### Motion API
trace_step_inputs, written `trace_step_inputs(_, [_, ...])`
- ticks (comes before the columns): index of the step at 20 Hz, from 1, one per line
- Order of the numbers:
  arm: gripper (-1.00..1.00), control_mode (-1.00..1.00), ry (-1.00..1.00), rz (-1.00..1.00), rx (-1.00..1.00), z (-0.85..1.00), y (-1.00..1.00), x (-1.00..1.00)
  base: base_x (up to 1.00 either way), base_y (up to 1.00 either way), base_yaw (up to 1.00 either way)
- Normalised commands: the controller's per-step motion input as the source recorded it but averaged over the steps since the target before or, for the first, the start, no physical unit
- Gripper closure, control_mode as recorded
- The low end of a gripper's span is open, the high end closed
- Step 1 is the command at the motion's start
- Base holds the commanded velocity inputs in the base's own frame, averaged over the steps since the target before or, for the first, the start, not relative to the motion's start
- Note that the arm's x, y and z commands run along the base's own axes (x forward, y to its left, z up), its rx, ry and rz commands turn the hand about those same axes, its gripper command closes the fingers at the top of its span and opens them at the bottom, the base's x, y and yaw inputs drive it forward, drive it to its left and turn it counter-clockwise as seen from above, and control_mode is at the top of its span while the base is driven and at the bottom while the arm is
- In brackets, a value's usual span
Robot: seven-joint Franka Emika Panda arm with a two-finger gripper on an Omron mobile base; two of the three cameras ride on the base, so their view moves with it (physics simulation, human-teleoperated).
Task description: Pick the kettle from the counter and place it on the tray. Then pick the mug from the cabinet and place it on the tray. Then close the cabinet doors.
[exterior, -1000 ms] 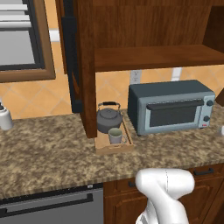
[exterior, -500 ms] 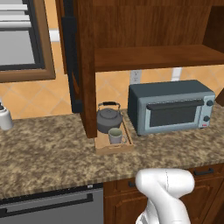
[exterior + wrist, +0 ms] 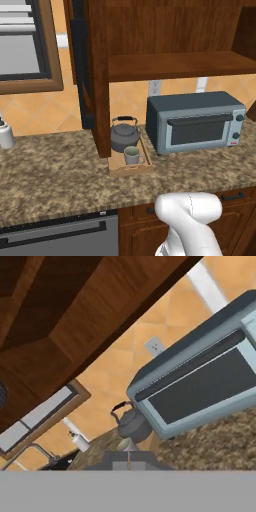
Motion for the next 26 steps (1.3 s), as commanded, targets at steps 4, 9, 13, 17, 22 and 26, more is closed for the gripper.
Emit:
trace_step_inputs(4, [1.0, -1.0, -0.01, 0.0, 0.16, 0.01, -0.37, 0.0, 0.0, 0.0, 0.0])
trace_step_inputs(9, [1.0, -1.0, -0.06, 0.0, 0.08, 0.03, -0.26, -0.02, 0.0, 0.0, 0.0])
trace_step_inputs(13, [1.0, -1.0, -0.03, 0.0, 0.12, 0.0, -0.29, 0.0, 0.0, 0.0, 0.0])
trace_step_inputs(17, [1.0, -1.0, -0.04, 0.0, 0.08, 0.0, -0.36, 0.0, 0.0, 0.0, 0.0])
trace_step_inputs(22, [1.0, -1.0, -0.12, 0.0, 0.06, 0.05, -0.27, 0.0, 0.0, 0.0, 0.0])
trace_step_inputs(26, [1.0, -1.0, -0.01, 0.0, 0.12, 0.15, -0.4, 0.0, 0.0, 0.0, 0.0])
